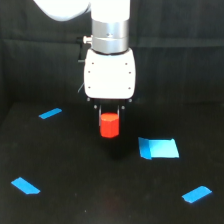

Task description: Pick up the red object from the table

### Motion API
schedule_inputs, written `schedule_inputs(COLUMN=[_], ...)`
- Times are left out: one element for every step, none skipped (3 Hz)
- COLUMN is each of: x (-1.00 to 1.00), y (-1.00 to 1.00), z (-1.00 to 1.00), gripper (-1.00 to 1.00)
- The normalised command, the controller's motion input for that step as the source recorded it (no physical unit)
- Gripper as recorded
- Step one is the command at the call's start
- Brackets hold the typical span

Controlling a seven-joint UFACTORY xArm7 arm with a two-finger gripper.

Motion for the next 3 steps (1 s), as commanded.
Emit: schedule_inputs(x=[-0.08, -0.05, 0.03], y=[0.21, 0.2, 0.13], z=[0.81, 0.87, 0.56], gripper=[-1.0, -0.93, -1.0])
